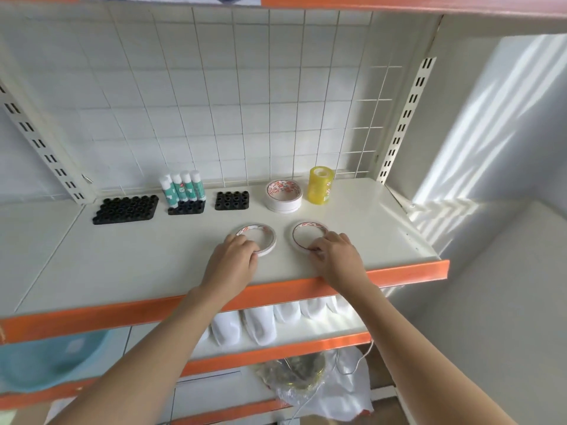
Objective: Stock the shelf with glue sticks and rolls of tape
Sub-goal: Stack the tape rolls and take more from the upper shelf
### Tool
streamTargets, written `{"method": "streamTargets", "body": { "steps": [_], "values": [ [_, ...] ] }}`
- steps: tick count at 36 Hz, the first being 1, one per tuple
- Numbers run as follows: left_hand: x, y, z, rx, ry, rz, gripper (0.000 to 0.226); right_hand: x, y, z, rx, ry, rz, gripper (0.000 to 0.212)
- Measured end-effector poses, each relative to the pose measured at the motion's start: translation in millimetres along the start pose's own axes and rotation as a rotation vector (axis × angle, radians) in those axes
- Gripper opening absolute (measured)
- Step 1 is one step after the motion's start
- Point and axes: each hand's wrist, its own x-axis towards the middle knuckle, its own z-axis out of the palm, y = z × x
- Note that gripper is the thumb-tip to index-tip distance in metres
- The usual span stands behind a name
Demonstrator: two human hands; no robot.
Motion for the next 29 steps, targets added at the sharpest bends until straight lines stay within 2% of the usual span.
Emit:
{"method": "streamTargets", "body": {
  "steps": [4, 8, 12, 15, 23, 26, 29],
  "values": [
    [4.4, 2.9, 7.6, -0.047, -0.008, 0.001, 0.006, 4.9, 6.3, 2.2, 0.049, -0.011, 0.053, 0.02],
    [2.8, 0.5, 9.8, -0.109, -0.015, 0.006, 0.012, 5.1, 6.7, 6.9, 0.084, 0.053, 0.087, 0.019],
    [-3.1, -9.0, 8.1, -0.141, 0.057, 0.002, 0.019, 5.3, 4.3, 10.3, 0.014, 0.09, 0.121, 0.021],
    [-1.7, -14.9, 6.7, -0.116, 0.101, -0.043, 0.024, 4.4, 3.4, 11.1, -0.014, 0.114, 0.138, 0.021],
    [2.2, -27.5, 7.9, -0.013, 0.028, -0.278, 0.024, 7.6, 3.0, 9.8, -0.012, 0.077, 0.151, 0.021],
    [2.4, -27.6, 10.3, 0.022, 0.014, -0.262, 0.019, 8.4, 1.2, 9.9, 0.043, 0.093, 0.15, 0.02],
    [1.8, -28.3, 11.7, 0.052, 0.012, -0.255, 0.017, 9.9, -2.4, 12.7, 0.123, 0.196, 0.121, 0.015]
  ]
}}
